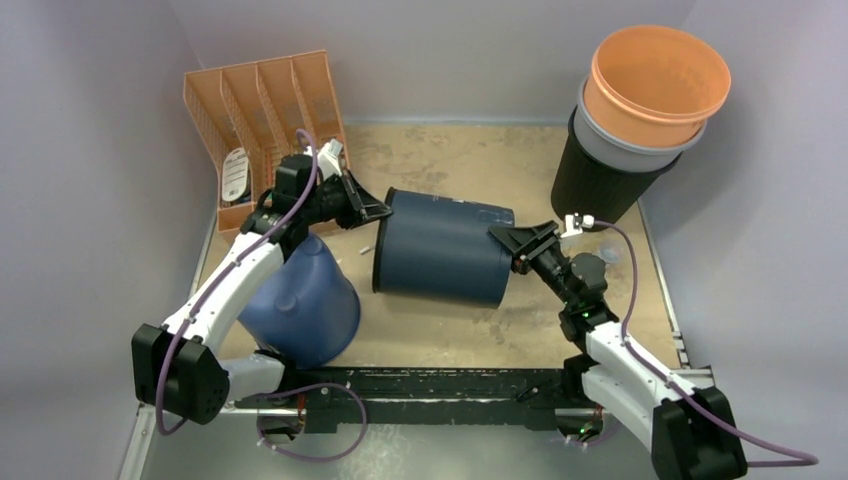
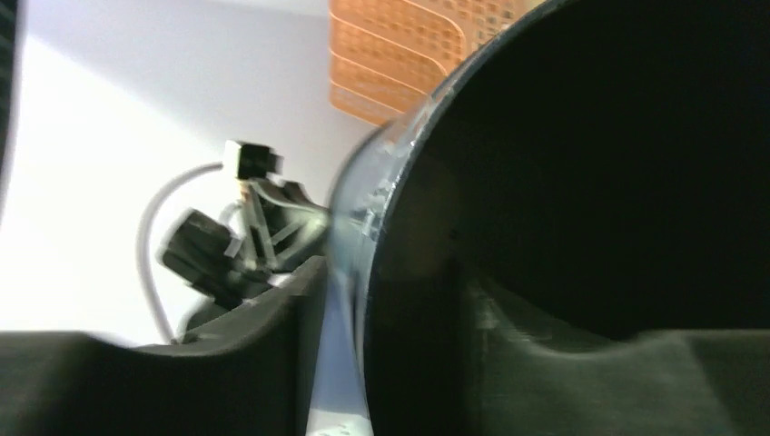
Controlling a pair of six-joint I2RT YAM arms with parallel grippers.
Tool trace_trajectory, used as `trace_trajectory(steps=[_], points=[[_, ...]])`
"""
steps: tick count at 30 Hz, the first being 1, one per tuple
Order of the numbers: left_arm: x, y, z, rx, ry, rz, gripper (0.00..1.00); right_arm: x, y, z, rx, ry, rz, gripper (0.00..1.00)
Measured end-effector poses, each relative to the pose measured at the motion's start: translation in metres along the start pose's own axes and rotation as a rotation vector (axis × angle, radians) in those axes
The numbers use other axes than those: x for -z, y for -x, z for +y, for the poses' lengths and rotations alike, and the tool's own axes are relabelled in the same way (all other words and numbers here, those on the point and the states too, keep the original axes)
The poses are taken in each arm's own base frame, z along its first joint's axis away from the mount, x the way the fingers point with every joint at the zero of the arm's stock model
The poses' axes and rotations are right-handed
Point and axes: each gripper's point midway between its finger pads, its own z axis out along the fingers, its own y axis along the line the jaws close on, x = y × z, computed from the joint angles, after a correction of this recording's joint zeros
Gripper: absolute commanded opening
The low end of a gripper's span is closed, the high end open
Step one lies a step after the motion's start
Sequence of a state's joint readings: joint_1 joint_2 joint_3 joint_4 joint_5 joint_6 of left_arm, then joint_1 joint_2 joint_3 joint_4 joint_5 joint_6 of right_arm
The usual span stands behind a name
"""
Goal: Turn the large container upside down
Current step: Turn the container upside down at the center of the board.
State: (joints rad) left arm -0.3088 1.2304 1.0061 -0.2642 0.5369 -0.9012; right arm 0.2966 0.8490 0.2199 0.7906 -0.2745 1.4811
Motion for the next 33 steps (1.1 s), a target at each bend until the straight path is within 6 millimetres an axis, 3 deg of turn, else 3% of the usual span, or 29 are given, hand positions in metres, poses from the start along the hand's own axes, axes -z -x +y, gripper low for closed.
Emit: trace_trajectory(steps=[3, 7, 9, 15, 18, 21, 26, 33], points=[[0.003, 0.006, -0.004, -0.023, 0.027, -0.017, 0.0, 0.003, -0.007, -0.01, 0.022, -0.04, 0.028, 0.89], [0.008, 0.02, -0.013, -0.055, 0.048, -0.055, 0.0, 0.009, -0.01, -0.021, 0.059, -0.097, 0.039, 1.0], [0.009, 0.031, -0.019, -0.075, 0.063, -0.079, 0.0, 0.012, -0.008, -0.017, 0.093, -0.12, 0.037, 1.0], [0.009, 0.063, -0.045, -0.19, 0.1, -0.146, 0.0, 0.015, 0.015, 0.023, 0.278, -0.186, -0.023, 1.0], [0.005, 0.074, -0.061, -0.287, 0.125, -0.147, 0.0, 0.017, 0.03, 0.05, 0.39, -0.211, -0.066, 1.0], [-0.002, 0.08, -0.076, -0.407, 0.159, -0.137, 0.0, 0.021, 0.043, 0.063, 0.486, -0.25, -0.1, 1.0], [-0.017, 0.074, -0.098, -0.583, 0.183, -0.11, 0.0, 0.025, 0.047, 0.055, 0.535, -0.305, -0.097, 1.0], [-0.067, 0.034, -0.144, -0.85, 0.163, -0.04, 0.0, 0.032, 0.045, 0.035, 0.532, -0.379, -0.077, 1.0]])
